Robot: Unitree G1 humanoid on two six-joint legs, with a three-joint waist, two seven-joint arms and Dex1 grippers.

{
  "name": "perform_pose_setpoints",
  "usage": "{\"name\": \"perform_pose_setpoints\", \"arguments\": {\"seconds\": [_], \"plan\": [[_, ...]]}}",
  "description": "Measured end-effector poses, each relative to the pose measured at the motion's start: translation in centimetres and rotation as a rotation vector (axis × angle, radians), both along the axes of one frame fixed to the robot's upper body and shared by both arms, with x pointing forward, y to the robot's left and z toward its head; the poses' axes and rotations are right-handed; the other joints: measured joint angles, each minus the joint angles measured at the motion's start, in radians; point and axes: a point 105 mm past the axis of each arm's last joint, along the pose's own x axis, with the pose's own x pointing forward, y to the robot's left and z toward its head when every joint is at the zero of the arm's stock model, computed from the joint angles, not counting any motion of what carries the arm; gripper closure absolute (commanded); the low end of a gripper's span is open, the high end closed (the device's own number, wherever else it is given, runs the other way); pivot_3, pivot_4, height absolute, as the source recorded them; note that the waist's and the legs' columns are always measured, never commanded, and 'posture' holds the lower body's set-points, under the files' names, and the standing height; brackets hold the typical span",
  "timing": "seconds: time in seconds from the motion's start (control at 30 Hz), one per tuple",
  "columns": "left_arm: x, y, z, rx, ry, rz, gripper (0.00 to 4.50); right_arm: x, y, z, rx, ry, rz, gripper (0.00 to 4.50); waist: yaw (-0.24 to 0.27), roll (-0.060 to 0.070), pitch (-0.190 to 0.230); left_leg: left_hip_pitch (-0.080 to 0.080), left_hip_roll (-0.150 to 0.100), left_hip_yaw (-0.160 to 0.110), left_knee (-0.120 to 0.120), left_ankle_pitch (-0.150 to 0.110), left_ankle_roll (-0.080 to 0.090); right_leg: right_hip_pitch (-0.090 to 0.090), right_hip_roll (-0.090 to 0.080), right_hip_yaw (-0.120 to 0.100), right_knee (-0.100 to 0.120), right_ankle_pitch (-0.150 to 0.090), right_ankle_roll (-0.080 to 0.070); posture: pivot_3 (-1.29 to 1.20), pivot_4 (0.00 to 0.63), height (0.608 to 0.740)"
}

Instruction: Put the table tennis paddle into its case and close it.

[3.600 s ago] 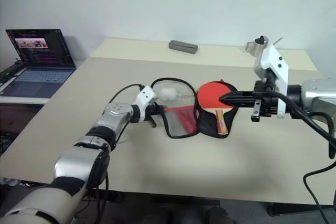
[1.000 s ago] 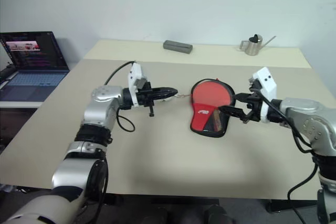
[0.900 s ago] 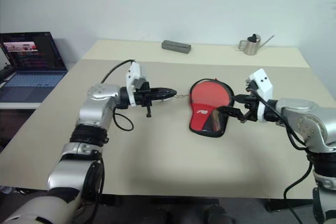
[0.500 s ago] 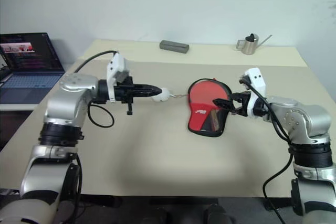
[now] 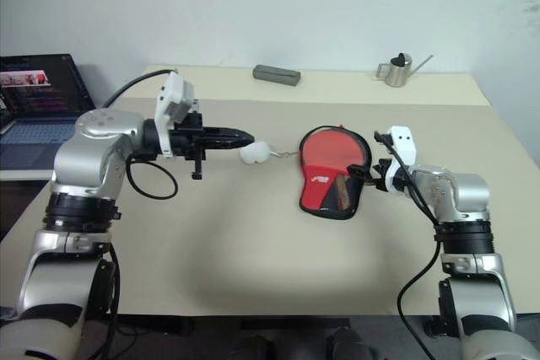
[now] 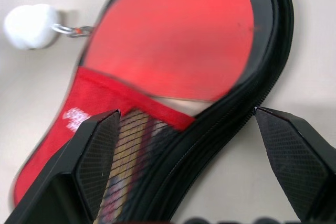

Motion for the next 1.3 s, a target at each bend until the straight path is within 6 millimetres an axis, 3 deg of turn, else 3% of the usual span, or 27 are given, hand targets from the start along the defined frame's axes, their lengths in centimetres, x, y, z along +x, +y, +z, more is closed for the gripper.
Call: {"name": "perform_pose_setpoints", "arguments": {"seconds": [0.17, 0.6, 0.7, 0.97, 1.1, 1.3], "plan": [[-0.4, -0.1, -0.1, 0.003, 0.006, -0.025, 4.50, 0.7, -0.3, -1.7, -0.022, 0.038, -0.023, 0.04, 0.000, 0.000, 0.000, 0.000, 0.000, 0.001, 0.000, 0.000, 0.000, -0.001, 0.000, 0.001, 0.000, 0.000, 0.000, 0.00, 0.150, 0.740], [-0.9, -0.1, 0.3, 0.001, -0.001, -0.044, 4.50, 1.1, 1.4, -1.6, 0.043, 0.047, 0.022, 0.04, -0.001, 0.000, 0.000, 0.000, 0.000, 0.001, 0.000, 0.000, 0.000, -0.001, 0.000, 0.001, 0.001, 0.000, 0.000, 0.00, 0.150, 0.740], [-0.9, 0.0, 0.4, 0.005, -0.002, -0.044, 4.50, 1.1, 1.5, -1.7, 0.048, 0.052, 0.024, 0.66, -0.001, 0.000, 0.000, 0.000, 0.000, 0.001, 0.000, 0.000, 0.000, -0.001, 0.000, 0.001, 0.001, 0.000, 0.000, 0.00, 0.150, 0.740], [-1.0, -0.1, 0.3, 0.011, -0.002, -0.053, 4.50, 1.0, 1.7, -1.9, 0.047, 0.066, 0.026, 3.35, -0.002, 0.000, 0.000, 0.000, 0.000, 0.001, 0.000, 0.000, 0.000, -0.001, 0.000, 0.001, 0.001, 0.000, 0.000, 0.00, 0.150, 0.740], [-1.0, -0.2, 0.3, 0.011, -0.009, -0.056, 4.50, 1.1, 1.6, -1.8, 0.059, 0.064, 0.016, 4.36, -0.003, 0.000, 0.000, 0.000, 0.000, 0.001, 0.000, 0.000, 0.000, -0.001, 0.000, 0.001, 0.001, 0.000, 0.000, 0.00, 0.150, 0.740], [-1.0, -0.3, 0.4, 0.009, -0.019, -0.058, 4.50, 1.0, 1.6, -1.8, 0.065, 0.068, 0.011, 4.49, -0.003, 0.000, 0.000, 0.000, 0.000, 0.001, 0.000, 0.000, 0.000, -0.001, 0.000, 0.001, 0.001, 0.000, 0.000, 0.00, 0.150, 0.740]]}}
